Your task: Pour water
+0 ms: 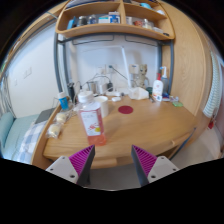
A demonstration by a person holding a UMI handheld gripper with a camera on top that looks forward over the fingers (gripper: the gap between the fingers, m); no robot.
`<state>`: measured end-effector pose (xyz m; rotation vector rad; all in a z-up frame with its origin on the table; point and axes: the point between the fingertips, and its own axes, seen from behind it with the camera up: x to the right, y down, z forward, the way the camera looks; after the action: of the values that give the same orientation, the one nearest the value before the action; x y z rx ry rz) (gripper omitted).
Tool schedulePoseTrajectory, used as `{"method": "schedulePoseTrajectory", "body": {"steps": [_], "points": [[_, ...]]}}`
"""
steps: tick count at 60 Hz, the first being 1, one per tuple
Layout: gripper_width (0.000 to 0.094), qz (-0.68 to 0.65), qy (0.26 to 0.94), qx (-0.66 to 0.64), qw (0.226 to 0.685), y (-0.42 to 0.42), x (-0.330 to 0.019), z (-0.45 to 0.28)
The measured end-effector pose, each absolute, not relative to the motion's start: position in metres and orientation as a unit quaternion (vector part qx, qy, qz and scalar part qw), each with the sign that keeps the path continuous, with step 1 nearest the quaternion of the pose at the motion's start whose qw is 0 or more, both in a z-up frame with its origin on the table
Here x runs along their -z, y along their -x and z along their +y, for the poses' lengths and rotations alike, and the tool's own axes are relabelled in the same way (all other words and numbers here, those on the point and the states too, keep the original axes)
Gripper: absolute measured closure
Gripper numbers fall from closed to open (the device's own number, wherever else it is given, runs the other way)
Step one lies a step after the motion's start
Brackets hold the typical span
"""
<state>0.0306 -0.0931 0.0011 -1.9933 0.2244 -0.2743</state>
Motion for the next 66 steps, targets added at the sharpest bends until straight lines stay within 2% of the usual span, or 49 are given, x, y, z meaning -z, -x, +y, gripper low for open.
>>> {"method": "schedulePoseTrajectory", "body": {"steps": [1,8,18,30,41,44,47,58,66], "points": [[0.0189,0.086,0.832,0.110,0.537,-0.027,0.019,-0.090],[0.0181,0.052,0.821,0.091,0.561,0.000,0.037,-0.063],[0.0184,0.022,0.798,0.066,0.599,0.019,0.033,-0.013],[0.0185,0.007,0.778,0.076,0.624,0.009,0.019,0.029],[0.0190,0.006,0.779,0.074,0.622,0.001,0.022,0.050],[0.0220,-0.002,0.780,0.066,0.623,0.005,0.025,0.053],[0.0309,-0.009,0.773,0.064,0.631,0.006,0.025,0.057],[0.0444,-0.008,0.769,0.075,0.635,0.005,0.024,0.062],[0.0461,0.016,0.773,0.070,0.631,0.001,0.024,0.060]]}}
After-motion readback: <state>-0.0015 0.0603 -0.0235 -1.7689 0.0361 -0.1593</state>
